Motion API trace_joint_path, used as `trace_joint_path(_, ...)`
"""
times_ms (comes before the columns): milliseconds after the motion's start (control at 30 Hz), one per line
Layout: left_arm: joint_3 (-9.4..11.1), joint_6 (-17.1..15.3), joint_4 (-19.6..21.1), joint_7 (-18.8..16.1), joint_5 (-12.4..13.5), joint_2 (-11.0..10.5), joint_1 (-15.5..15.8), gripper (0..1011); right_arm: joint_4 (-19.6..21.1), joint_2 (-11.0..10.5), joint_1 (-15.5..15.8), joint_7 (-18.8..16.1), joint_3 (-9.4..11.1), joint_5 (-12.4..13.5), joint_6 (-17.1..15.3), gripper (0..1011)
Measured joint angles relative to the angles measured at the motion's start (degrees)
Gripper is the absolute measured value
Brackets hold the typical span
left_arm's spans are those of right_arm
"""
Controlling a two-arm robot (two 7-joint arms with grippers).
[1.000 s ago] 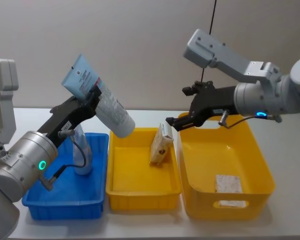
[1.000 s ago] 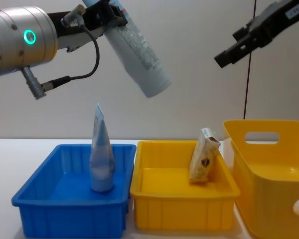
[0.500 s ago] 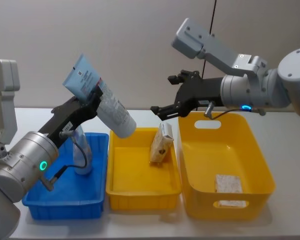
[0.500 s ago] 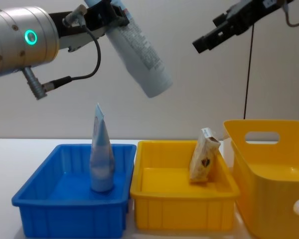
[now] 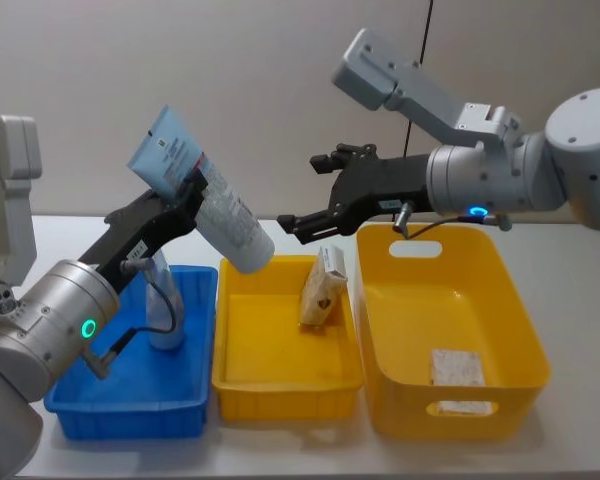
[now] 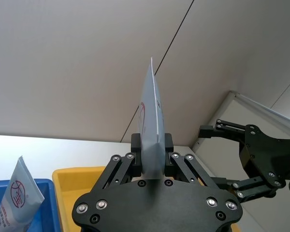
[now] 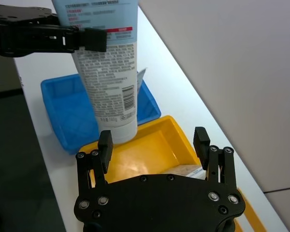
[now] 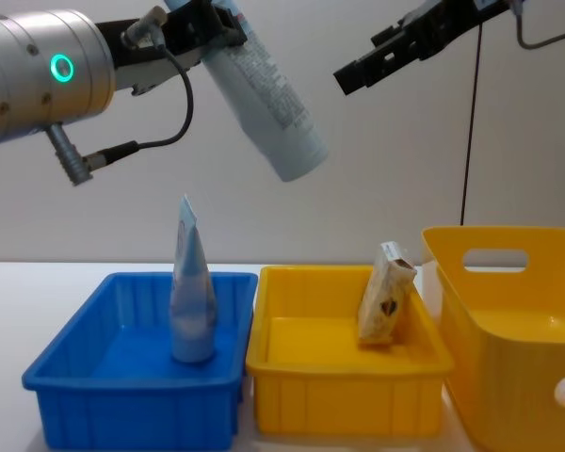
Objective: Bimanual collaborative sorting of washing and personal care products
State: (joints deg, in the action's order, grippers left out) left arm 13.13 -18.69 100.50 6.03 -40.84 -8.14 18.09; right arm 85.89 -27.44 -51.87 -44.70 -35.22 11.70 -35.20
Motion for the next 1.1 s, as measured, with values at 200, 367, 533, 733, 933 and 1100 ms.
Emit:
trace_joint_path(200, 0.2, 0.3, -0.2, 0.0, -0.3, -0.2, 0.2, 222, -1.1, 0.3, -0.5, -1.1, -0.2, 1.1, 0.4, 1004)
trace_joint_path(367, 0.4, 0.5, -0.2, 0.0, -0.5, -0.4, 0.2, 222, -1.8, 0.5, -0.8, -1.3, -0.4, 1.4, 0.7, 1003)
trace_joint_path(533, 0.5, 0.6, -0.1, 0.0, -0.7, -0.7, 0.2, 220, -2.7, 0.9, -1.4, -1.2, -0.9, 1.4, 1.2, 1004)
trace_joint_path(733, 0.8, 0.8, 0.6, 0.2, -0.8, -1.2, 0.0, 222, -4.1, 1.7, -2.4, -1.0, -1.9, 1.1, 1.8, 1004)
trace_joint_path(933, 1.3, 1.2, 1.6, 0.4, -0.8, -1.7, -0.3, 220, -6.0, 2.7, -3.5, -1.7, -3.1, 0.9, 2.4, 1004)
trace_joint_path(1100, 1.8, 1.5, 2.2, 0.4, -0.6, -2.1, -0.3, 220, -7.6, 3.5, -4.5, -2.8, -4.3, 0.9, 2.9, 1004)
